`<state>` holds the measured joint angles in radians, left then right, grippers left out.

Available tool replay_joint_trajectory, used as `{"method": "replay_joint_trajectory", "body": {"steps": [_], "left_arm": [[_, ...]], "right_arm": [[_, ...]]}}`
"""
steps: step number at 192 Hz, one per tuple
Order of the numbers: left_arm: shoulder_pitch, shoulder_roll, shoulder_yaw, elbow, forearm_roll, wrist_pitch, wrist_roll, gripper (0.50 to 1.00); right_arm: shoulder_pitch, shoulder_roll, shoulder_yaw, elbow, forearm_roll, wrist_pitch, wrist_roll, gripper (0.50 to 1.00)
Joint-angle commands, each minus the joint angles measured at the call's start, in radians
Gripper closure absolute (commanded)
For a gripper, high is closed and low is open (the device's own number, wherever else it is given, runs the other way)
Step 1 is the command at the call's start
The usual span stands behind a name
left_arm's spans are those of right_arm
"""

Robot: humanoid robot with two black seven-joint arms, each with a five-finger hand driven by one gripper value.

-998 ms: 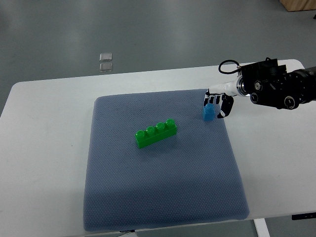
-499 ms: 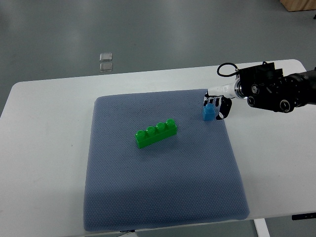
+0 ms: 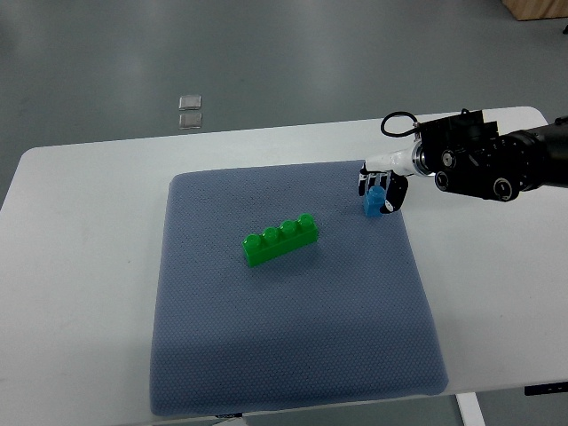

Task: Stack blue block on green block with right hand
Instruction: 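Lower the right hand around the blue block and close the fingers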

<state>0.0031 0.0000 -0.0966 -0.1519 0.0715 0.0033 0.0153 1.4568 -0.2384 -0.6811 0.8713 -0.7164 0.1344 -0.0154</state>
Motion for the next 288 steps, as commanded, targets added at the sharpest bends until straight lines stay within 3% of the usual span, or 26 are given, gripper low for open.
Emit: {"method": "replay_joint_trajectory", "body": {"steps": [1, 241, 288], "left_arm": [[0.000, 0.000, 0.000, 0.000, 0.001, 0.000, 0.000, 0.500], [0.000, 0.000, 0.000, 0.000, 0.001, 0.000, 0.000, 0.500], [0.000, 0.000, 0.000, 0.000, 0.001, 0.000, 0.000, 0.500]], "right_arm": [[0.000, 0.002, -0.001, 0.000, 0.000, 0.001, 0.000, 0.799], [-0.009, 0.011, -0.009, -0.025, -0.015, -0.006, 0.000, 0.820], [-0.015, 0.018, -0.009, -0.031, -0.015, -0.002, 0.000, 0.889]]}}
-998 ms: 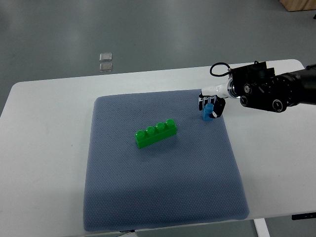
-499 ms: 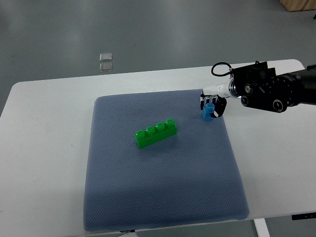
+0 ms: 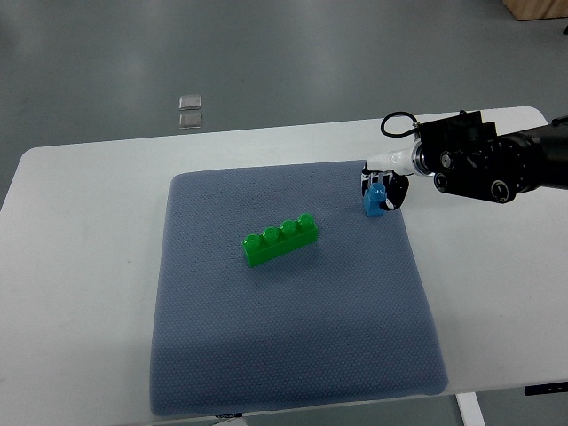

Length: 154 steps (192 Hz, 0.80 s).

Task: Stack blue block on green block with right hand
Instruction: 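Lower the right hand around the blue block and close the fingers, then lift the blue block and carry it toward the green block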

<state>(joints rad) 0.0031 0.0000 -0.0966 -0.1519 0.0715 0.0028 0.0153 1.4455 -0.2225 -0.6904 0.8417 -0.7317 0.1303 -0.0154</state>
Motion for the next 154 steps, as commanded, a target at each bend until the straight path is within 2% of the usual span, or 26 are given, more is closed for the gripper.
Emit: {"method": "replay_joint_trajectory", "body": {"steps": [1, 47, 58, 154], "left_arm": [[0.000, 0.000, 0.000, 0.000, -0.001, 0.000, 0.000, 0.500], [0.000, 0.000, 0.000, 0.000, 0.001, 0.000, 0.000, 0.500], [0.000, 0.000, 0.000, 0.000, 0.001, 0.000, 0.000, 0.500], [0.000, 0.000, 0.000, 0.000, 0.001, 0.000, 0.000, 0.500]], "right_arm": [[-0.004, 0.002, 0.000, -0.001, 0.000, 0.002, 0.000, 0.895], [-0.004, 0.002, 0.000, -0.003, 0.000, -0.003, 0.002, 0.965], [-0.004, 0.002, 0.000, -0.003, 0.000, -0.003, 0.002, 1.000], [0.052, -0.015, 0.068, 0.011, 0.002, -0.009, 0.012, 1.000]]}}
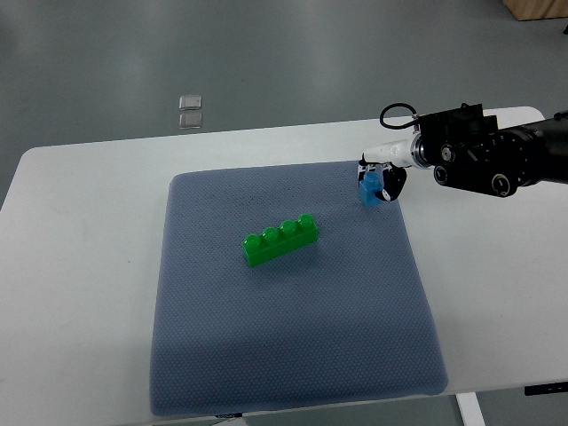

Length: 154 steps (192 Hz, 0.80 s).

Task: Stack blue block on green block with right hand
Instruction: 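Lift the blue block and carry it toward the green block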

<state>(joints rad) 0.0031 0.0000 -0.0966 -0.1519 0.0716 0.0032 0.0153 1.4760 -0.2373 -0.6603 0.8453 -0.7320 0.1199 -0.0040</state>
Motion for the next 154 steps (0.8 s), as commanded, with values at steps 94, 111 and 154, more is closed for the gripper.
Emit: {"method": "replay_joint_trajectory", "body": {"steps": [94, 111, 154], "left_arm": [[0.000, 0.000, 0.000, 0.000, 0.001, 0.000, 0.000, 0.500], [0.000, 0.000, 0.000, 0.000, -0.001, 0.000, 0.000, 0.500], [0.000, 0.000, 0.000, 0.000, -0.001, 0.000, 0.000, 0.500]], "right_arm": [[0.171, -0.002, 0.087, 0.205, -0.006, 0.001, 0.050, 1.000], [0.168, -0.002, 0.099, 0.213, -0.055, 0.000, 0.094, 1.000], [0.153, -0.002, 0.106, 0.215, -0.162, -0.046, 0.240, 1.000]]}}
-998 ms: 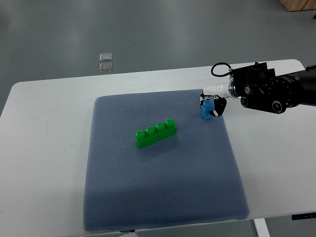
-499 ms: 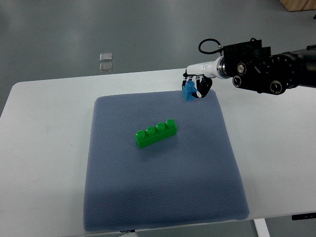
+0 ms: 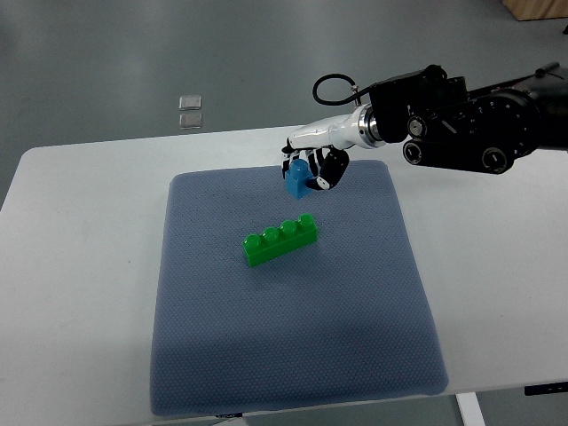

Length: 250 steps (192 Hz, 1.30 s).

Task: Stack blue block on green block with right hand
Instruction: 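Lift the blue block and carry it toward the green block, then lower the blue block onto the green block's studs and press down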

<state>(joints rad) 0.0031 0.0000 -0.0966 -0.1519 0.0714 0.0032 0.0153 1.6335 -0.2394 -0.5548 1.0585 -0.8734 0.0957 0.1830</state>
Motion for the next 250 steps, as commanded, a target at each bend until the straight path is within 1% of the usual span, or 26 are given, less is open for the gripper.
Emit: {"method": "replay_joint_trajectory", "body": {"steps": [1, 14, 26, 76, 110, 129, 156, 173, 190, 250], "left_arm": [[0.000, 0.000, 0.000, 0.000, -0.001, 0.000, 0.000, 0.500], [0.000, 0.000, 0.000, 0.000, -0.001, 0.000, 0.000, 0.500], [0.000, 0.000, 0.000, 0.000, -0.001, 0.000, 0.000, 0.500], [0.000, 0.000, 0.000, 0.000, 0.001, 0.000, 0.000, 0.500], [0.000, 0.000, 0.000, 0.000, 0.001, 0.000, 0.000, 0.500], [0.000, 0.000, 0.000, 0.000, 0.001, 0.000, 0.000, 0.500], [0.000, 0.000, 0.000, 0.000, 0.001, 0.000, 0.000, 0.500], [0.000, 0.000, 0.000, 0.000, 0.001, 0.000, 0.000, 0.500], [0.000, 0.000, 0.000, 0.000, -0.001, 0.000, 0.000, 0.500], [0.000, 0.000, 0.000, 0.000, -0.001, 0.000, 0.000, 0.500]], "right_arm": [[-0.004, 0.000, 0.001, 0.001, -0.021, -0.022, 0.053, 1.000], [-0.011, 0.002, 0.003, 0.001, -0.022, -0.024, 0.081, 1.000], [-0.014, 0.003, 0.003, 0.001, -0.024, -0.027, 0.090, 1.000], [-0.043, 0.020, 0.033, 0.006, -0.024, -0.027, 0.092, 1.000], [-0.057, 0.026, 0.033, 0.006, -0.022, -0.024, 0.072, 1.000], [-0.072, 0.028, 0.035, 0.005, -0.019, -0.016, 0.035, 1.000], [-0.084, 0.028, 0.035, 0.005, -0.004, -0.011, 0.027, 1.000], [-0.086, 0.029, 0.035, 0.006, 0.005, -0.001, -0.002, 1.000], [-0.086, 0.035, 0.035, 0.006, 0.013, 0.016, -0.005, 1.000], [-0.090, 0.035, 0.035, 0.005, 0.013, 0.004, -0.025, 1.000]]}}
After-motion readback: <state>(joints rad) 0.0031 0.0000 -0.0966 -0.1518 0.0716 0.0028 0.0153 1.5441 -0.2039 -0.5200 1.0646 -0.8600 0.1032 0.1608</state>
